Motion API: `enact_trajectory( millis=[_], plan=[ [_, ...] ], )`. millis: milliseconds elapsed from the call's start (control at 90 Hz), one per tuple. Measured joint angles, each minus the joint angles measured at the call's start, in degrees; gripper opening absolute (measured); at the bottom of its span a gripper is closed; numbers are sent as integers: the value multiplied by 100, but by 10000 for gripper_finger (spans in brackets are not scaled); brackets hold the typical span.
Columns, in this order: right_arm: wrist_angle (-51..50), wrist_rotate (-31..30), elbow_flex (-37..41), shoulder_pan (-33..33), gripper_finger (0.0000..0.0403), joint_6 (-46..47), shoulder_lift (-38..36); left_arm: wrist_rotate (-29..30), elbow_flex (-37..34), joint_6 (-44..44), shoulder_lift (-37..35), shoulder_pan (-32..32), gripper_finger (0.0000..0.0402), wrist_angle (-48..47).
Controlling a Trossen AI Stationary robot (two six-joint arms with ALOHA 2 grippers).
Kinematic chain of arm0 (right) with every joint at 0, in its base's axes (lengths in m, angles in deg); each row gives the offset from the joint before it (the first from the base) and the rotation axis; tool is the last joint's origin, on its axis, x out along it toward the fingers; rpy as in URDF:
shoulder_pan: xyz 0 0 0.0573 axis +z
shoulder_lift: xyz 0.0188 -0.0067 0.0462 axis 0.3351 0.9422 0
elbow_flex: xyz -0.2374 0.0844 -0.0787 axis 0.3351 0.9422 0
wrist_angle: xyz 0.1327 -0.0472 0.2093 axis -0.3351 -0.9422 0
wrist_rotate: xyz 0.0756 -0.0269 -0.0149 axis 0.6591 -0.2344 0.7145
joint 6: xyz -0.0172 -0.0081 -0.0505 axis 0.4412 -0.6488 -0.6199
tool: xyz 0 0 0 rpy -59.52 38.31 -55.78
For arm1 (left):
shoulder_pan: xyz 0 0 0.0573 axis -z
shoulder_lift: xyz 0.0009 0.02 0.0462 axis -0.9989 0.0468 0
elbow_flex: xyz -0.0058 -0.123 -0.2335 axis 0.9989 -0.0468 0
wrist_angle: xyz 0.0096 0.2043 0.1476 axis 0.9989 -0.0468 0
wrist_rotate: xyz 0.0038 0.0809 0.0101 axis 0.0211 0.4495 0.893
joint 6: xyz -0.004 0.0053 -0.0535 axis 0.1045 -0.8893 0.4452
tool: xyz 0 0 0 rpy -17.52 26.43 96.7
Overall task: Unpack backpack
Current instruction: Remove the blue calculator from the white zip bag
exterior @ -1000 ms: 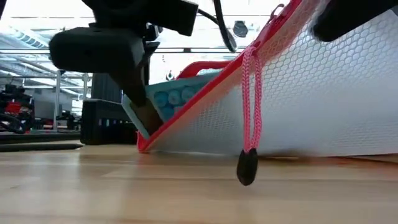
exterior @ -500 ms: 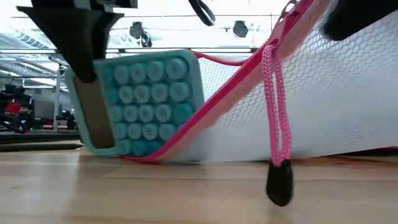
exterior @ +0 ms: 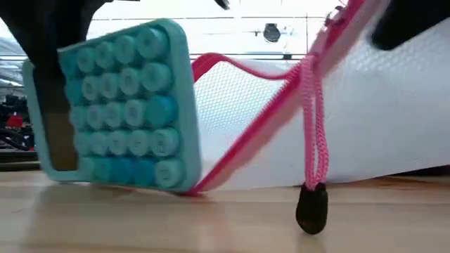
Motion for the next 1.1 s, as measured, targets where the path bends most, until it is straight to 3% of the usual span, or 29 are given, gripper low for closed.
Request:
enact_trajectory(
  millis=[200, 456, 678, 989, 1100],
  plan=[
    [-2, 7, 0, 0, 0, 17, 0, 112, 2, -171, -235, -238, 60, -27],
    [-79, 9, -2, 38, 0, 98, 0, -646, -155, -440, -248, -543, 61, -47],
    [-499, 19, -2, 113, 0, 409, 0, -1318, -346, -589, -251, -435, 61, -34],
    [-501, 21, -2, 129, 0, 433, 0, -1155, -365, -942, -253, -644, 61, -32],
    [-501, 20, -2, 134, 0, 467, 0, -805, -365, -933, -252, -900, 61, 25]
  ],
)
